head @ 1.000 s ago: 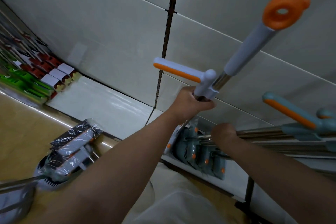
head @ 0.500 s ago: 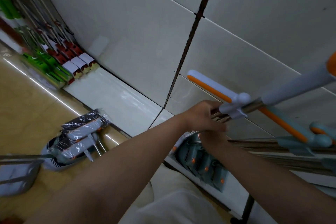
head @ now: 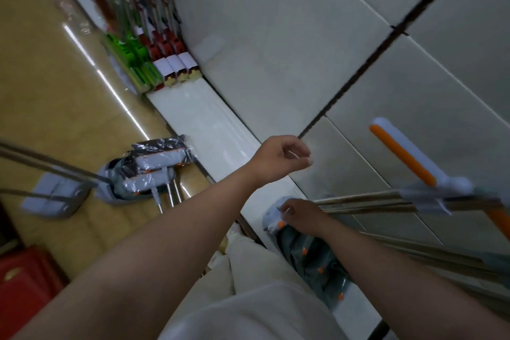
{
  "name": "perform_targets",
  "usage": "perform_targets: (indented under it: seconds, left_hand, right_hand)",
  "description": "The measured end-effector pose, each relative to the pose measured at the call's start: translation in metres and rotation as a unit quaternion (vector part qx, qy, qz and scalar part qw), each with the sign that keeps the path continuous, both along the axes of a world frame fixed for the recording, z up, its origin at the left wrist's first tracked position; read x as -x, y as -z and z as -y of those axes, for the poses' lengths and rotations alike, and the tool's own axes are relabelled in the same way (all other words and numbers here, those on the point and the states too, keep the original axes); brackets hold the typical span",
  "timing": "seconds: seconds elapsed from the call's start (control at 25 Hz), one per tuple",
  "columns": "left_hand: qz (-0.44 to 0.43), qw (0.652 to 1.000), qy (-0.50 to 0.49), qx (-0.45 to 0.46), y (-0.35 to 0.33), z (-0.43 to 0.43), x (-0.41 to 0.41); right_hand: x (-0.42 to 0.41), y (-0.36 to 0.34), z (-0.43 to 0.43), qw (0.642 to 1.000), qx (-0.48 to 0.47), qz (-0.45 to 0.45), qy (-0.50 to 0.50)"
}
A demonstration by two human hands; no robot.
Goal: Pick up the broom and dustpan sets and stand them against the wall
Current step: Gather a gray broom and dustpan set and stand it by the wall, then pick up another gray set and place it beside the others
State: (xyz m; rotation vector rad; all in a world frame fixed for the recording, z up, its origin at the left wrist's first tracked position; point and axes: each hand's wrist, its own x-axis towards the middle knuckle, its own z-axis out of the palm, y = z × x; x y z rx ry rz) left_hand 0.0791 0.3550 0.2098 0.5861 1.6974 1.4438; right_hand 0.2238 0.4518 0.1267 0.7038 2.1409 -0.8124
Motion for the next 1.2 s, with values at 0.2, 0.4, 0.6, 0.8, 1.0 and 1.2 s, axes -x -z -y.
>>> perform_targets:
  seconds: [0.2, 0.4, 0.6, 0.8, 1.0, 1.2]
  left_hand:
    - [0.025, 0.988, -0.151, 0.031, 0.026, 0.084, 0.023]
    - [0.046, 0.950, -0.303, 0.063, 0.064, 0.180, 0.026]
    - [0.082, 0.897, -0.416, 0.123, 0.123, 0.252, 0.020]
    - [0.111, 0.852, -0.482, 0.174, 0.208, 0.301, 0.052]
    - [0.149, 0.826, -0.497, 0.222, 0.298, 0.318, 0.078]
    - [0.180, 0.806, -0.509, 0.241, 0.402, 0.313, 0.099]
  right_hand:
    - [0.061, 0.003, 0.037, 0.993, 0.013, -0.103, 0.064]
    - [0.127, 0.021, 0.094, 0.990, 0.053, -0.131, 0.023]
    - [0.175, 0.062, 0.156, 0.988, 0.085, -0.125, -0.018]
    - [0.221, 0.148, 0.202, 0.989, 0.094, -0.099, -0.059]
    - [0.255, 0.243, 0.213, 0.991, 0.098, -0.073, -0.048]
    - [0.282, 0.349, 0.215, 0.994, 0.085, -0.055, -0.042]
